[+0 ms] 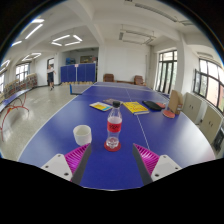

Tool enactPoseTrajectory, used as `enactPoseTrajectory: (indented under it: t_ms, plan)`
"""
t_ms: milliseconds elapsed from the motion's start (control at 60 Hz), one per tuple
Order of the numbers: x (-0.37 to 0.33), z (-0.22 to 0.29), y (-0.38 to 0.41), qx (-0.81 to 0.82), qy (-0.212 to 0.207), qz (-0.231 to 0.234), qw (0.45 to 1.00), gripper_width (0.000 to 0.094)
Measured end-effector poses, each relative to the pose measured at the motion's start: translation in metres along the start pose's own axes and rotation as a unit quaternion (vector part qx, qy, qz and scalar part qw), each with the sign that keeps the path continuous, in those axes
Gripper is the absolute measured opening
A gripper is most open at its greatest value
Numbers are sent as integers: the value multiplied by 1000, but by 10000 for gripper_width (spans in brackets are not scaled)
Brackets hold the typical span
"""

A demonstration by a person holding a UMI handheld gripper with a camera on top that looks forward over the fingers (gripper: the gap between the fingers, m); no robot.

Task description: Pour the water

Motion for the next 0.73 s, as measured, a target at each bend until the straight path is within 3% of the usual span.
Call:
enactPoseTrajectory:
  t_ms: [183,317,733]
  plan:
    - [-104,-21,1,-12,1,-24,1000,850]
    - [-139,-32,-1,-18,-1,-29,999,850]
    - [-173,-43,0,-8,2,-22,1000,849]
Point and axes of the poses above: the point between the fingertips, and its own axes, seen from behind it with the camera up: y to the left, z up, x forward, the way the camera looks, the point moved 6 cm from there along -x, backward, against the way the camera looks, and after that the axes turned 7 degrees about x, right-handed, at the moved point
